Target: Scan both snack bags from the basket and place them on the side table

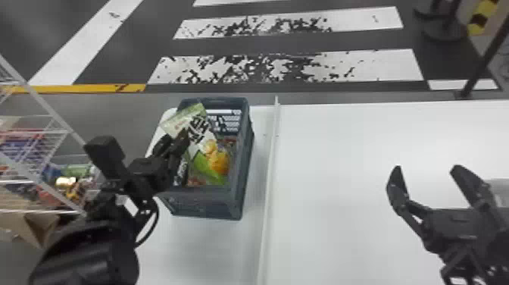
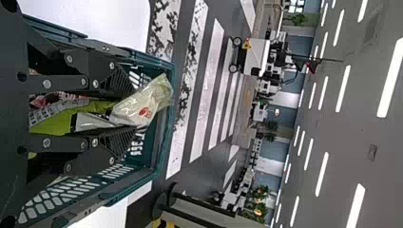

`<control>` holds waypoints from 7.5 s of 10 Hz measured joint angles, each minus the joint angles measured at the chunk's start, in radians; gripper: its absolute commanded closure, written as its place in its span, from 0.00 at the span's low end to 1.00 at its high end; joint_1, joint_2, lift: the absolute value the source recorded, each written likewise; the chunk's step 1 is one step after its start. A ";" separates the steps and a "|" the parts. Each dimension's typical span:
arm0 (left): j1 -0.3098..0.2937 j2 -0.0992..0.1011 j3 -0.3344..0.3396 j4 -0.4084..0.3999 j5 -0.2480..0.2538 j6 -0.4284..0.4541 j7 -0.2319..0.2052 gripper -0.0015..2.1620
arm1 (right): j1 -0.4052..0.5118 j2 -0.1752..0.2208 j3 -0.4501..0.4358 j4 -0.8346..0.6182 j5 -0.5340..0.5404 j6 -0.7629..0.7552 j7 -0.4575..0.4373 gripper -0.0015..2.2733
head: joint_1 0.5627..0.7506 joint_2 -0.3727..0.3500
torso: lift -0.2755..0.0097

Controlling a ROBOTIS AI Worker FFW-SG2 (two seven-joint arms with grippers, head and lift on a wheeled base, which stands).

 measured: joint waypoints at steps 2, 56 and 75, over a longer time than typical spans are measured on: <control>-0.008 0.000 0.012 -0.004 -0.021 -0.006 -0.033 0.98 | 0.000 0.000 0.000 0.000 0.000 0.000 0.000 0.04 | 0.70 0.75 | 0.70; 0.243 0.086 -0.269 -0.097 -0.050 -0.438 0.253 0.03 | -0.232 0.000 -0.204 -0.141 -0.179 0.938 0.239 0.99 | 0.70 0.57 | 0.70; 0.225 0.114 -0.249 -0.074 -0.006 -0.444 0.259 0.03 | -0.118 -0.430 0.504 0.035 1.000 0.659 -0.157 0.02 | 0.70 0.69 | 0.70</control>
